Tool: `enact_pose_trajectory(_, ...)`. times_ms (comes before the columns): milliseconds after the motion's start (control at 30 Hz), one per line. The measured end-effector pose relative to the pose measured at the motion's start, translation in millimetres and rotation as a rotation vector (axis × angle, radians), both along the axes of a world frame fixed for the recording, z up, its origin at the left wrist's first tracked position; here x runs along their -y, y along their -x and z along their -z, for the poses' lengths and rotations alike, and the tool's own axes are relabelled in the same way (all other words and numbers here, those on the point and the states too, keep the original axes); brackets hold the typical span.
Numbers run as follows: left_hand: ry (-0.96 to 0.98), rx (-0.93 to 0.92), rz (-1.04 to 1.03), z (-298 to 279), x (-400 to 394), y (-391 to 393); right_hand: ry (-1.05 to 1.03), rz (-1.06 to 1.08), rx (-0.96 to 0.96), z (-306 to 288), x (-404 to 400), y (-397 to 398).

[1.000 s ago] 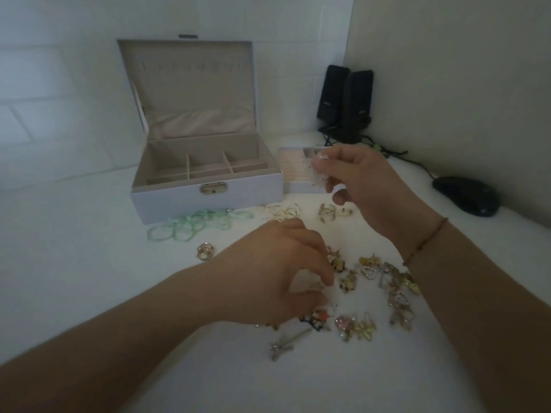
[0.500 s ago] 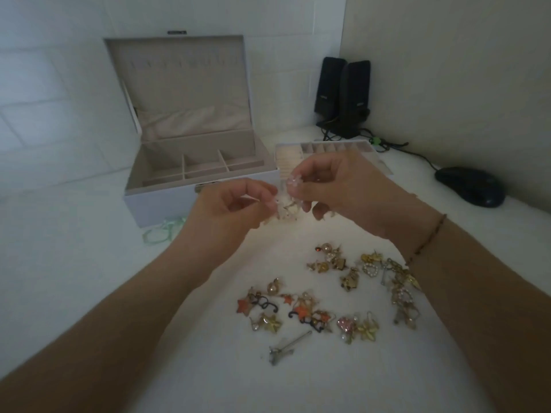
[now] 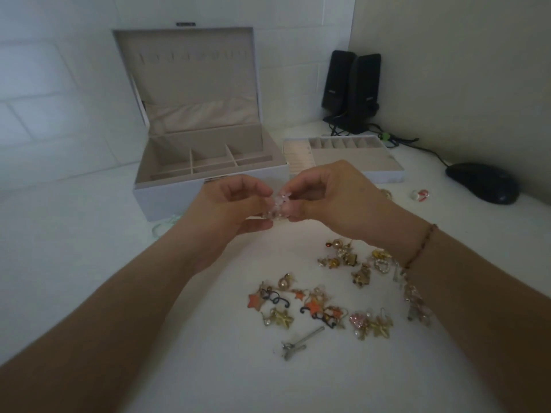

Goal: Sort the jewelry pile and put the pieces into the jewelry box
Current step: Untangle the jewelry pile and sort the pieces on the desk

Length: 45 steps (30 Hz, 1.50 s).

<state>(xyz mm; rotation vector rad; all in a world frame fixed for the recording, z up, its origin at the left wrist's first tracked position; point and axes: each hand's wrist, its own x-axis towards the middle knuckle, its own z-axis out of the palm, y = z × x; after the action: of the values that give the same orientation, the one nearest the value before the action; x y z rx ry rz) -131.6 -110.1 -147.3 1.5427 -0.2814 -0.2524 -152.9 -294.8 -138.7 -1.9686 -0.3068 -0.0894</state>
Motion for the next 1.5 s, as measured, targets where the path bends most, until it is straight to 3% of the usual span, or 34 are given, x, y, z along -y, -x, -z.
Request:
enact_pose_trajectory(100,-0.162,0.118,-0.028,2,-6,-6,0.15,0.017,0.024,-10,11,1)
enact_pose_trajectory(233,-0.678,0.5,-0.084,8,-17,-13,0.681,0.055,0.068,-19,35,-2)
enact_pose_trajectory(367,-0.827,0.581,-0.018,9,-20,-13,0.971,-0.063,-0.117,-19,47,1)
enact_pose_trajectory(667,-0.952,0.779,0.201,15,-21,-12,0.919,-0.129,-0.127,-16,39,3)
enact_pose_trajectory(867,-1.008,0.784,0.256,11,-28,-13,0.821,-0.09,0.043,-2,18,0)
enact_pose_trajectory(1000,-0.889,0.851,0.265,10,-25,-10,0.766,-0.087,0.112,4,10,0)
enact_pose_trajectory(1167,-0.712,0.846,0.505,4,-25,-2,0.644,0.096,0.239,-7,22,-4)
enact_pose_trajectory(1333,-0.74,0.856,0.667,11,-19,0,0.603,0.186,0.277,-12,31,-6)
enact_pose_trajectory(1500,-0.72,0.915,0.61,15,-15,0,0.621,0.2,0.299,-13,31,-5)
